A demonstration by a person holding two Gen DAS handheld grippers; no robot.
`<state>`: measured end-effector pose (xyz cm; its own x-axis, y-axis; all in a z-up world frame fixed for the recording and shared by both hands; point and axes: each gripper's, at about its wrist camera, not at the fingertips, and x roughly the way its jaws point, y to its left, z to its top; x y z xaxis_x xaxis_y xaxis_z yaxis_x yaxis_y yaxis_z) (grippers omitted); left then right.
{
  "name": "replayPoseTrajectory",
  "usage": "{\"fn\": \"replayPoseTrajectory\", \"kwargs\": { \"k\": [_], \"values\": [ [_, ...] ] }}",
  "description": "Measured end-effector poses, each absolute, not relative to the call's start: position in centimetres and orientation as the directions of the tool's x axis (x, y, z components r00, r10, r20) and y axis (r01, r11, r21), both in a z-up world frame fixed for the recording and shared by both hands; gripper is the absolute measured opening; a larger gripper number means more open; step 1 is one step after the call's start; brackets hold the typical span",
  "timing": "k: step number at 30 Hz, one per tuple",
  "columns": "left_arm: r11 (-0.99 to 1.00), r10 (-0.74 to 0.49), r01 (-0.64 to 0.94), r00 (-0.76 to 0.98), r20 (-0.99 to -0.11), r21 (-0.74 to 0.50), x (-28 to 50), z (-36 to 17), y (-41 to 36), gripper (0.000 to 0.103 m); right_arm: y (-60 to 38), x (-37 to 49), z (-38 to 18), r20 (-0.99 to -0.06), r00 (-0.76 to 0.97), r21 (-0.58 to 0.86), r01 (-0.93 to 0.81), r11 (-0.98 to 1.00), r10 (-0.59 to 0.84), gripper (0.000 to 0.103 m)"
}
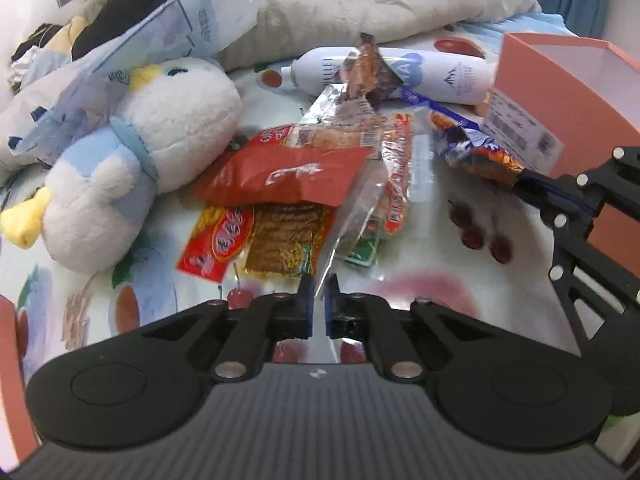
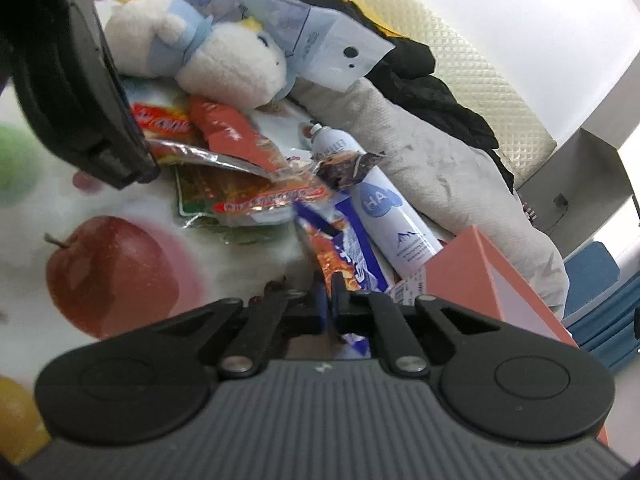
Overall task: Organize snacks
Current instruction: 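Close the right gripper on the blue spicy-strip bag, then grasp the red-and-yellow spicy-strip packet with the left gripper while the right lifts the blue bag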
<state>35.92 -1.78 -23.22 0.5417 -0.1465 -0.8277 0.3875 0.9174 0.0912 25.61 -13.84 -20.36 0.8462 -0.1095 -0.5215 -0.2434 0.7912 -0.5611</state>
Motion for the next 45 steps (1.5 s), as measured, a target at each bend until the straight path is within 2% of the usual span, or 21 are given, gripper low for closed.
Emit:
{"fn": "replayPoseTrajectory", "kwargs": {
  "k": [13,29,35,38,39,42,44,45],
  "values": [
    [0.942,-0.133,0.332,0.489,-0.862,0.043,28.4,-21.0,0.6,0.004,-13.8,18.7,-18.6,-0.542,0.838,-0.506,-0.271,0.819,-0.058,0.003],
    [0.958,-0.124,0.287,0.403,-0.906,-0.004,20.9,-22.1,1.1,0.004,-13.5,10.5,-19.6,-0.623,0.782,-0.417,-0.368,0.831,0.034,0.003],
    [0.971,-0.160,0.231,0.407,-0.899,-0.068,19.3,-22.5,1.9,0.005,-13.5,9.6,-19.8,-0.647,0.762,-0.403,-0.375,0.835,0.030,0.003],
    [0.973,-0.204,0.185,0.406,-0.891,-0.138,19.0,-22.5,2.6,0.006,-13.5,9.4,-19.5,-0.667,0.744,-0.369,-0.387,0.845,0.050,0.006],
    [0.972,-0.219,0.170,0.416,-0.883,-0.161,18.7,-22.4,2.9,0.007,-13.6,9.4,-19.5,-0.677,0.733,-0.349,-0.391,0.851,0.059,0.006],
    [0.966,-0.260,0.131,0.418,-0.871,-0.225,18.3,-22.4,3.7,0.026,-14.0,9.5,-19.5,-0.709,0.699,-0.283,-0.403,0.870,0.094,0.007],
    [0.958,-0.287,0.101,0.422,-0.860,-0.270,18.0,-22.2,4.4,0.035,-14.0,9.3,-19.3,-0.711,0.696,-0.261,-0.394,0.881,0.101,0.012],
    [0.955,-0.293,0.090,0.431,-0.853,-0.282,17.8,-22.0,4.7,0.045,-14.1,9.2,-19.2,-0.713,0.694,-0.248,-0.388,0.888,0.105,0.013]
  ]
}}
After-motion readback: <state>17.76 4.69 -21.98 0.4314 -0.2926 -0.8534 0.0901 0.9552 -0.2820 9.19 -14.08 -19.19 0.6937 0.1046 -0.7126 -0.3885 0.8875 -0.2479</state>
